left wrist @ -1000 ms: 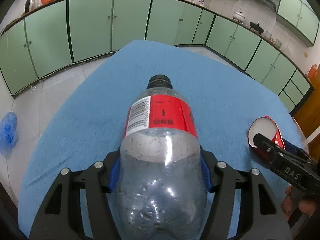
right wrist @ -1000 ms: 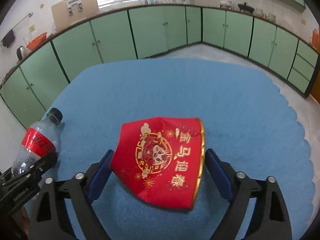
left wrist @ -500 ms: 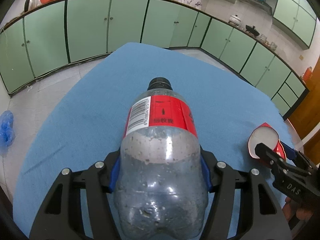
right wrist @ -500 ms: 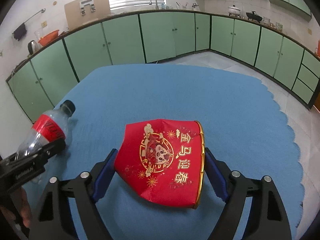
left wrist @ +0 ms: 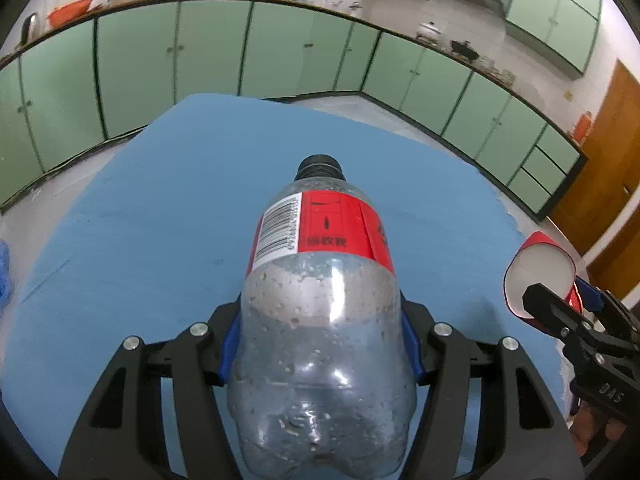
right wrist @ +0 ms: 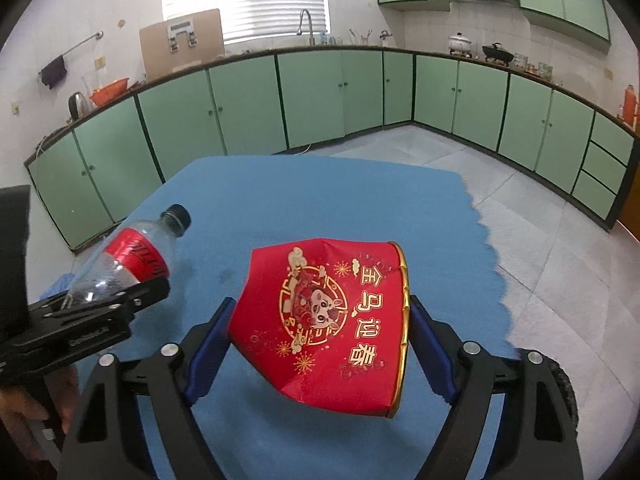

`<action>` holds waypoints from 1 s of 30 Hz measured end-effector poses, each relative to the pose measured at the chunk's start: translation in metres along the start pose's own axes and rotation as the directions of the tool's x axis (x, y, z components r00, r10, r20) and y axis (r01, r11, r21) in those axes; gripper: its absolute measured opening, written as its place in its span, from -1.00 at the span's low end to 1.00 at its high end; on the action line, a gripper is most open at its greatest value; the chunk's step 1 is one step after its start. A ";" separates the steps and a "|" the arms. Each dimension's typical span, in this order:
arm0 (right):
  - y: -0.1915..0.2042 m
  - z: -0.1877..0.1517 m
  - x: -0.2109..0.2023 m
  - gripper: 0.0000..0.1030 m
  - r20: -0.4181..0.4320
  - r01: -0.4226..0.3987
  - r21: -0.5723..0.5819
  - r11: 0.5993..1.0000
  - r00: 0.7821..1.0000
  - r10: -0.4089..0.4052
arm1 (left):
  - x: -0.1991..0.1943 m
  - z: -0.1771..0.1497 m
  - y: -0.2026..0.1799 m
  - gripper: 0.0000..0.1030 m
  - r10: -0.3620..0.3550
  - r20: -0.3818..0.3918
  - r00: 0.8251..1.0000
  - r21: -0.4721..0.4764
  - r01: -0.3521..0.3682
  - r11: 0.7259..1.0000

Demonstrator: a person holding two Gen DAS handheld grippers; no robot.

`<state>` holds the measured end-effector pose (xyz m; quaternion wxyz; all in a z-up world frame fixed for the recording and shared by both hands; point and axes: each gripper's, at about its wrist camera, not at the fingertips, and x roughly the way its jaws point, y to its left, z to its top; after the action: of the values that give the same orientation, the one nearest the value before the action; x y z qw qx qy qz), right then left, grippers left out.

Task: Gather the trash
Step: 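Carry bottle and red cup over the bin and open both tools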

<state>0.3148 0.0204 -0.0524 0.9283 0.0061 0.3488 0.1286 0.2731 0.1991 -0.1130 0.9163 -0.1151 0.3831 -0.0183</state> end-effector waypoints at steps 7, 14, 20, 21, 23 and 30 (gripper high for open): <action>-0.050 -0.007 -0.043 0.58 0.046 0.045 0.051 0.998 0.998 -0.048 | -0.007 -0.007 -0.062 0.15 -0.072 0.010 0.997 0.065 0.071 0.995; -0.104 -0.019 -0.082 0.59 0.074 0.137 0.110 0.984 0.987 -0.146 | -0.009 -0.021 -0.129 0.15 -0.140 0.016 0.990 0.131 0.137 0.982; -0.149 -0.038 -0.111 0.58 0.078 0.213 0.160 0.964 0.971 -0.227 | -0.010 -0.039 -0.187 0.15 -0.201 0.019 0.979 0.198 0.193 0.961; -0.156 -0.040 -0.114 0.58 0.076 0.221 0.167 0.961 0.969 -0.236 | -0.010 -0.041 -0.194 0.15 -0.208 0.017 0.978 0.205 0.201 0.958; -0.169 -0.047 -0.119 0.58 0.071 0.239 0.182 0.954 0.964 -0.255 | -0.007 -0.047 -0.212 0.15 -0.228 0.008 0.974 0.227 0.221 0.949; -0.217 -0.070 -0.129 0.59 0.040 0.285 0.245 0.927 0.952 -0.304 | 0.009 -0.077 -0.270 0.15 -0.289 -0.056 0.956 0.295 0.292 0.910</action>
<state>0.2269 -0.2259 -0.0440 0.9425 0.0691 0.3222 -0.0551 0.2398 -0.0793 -0.1106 0.9079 -0.0304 0.3598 -0.2128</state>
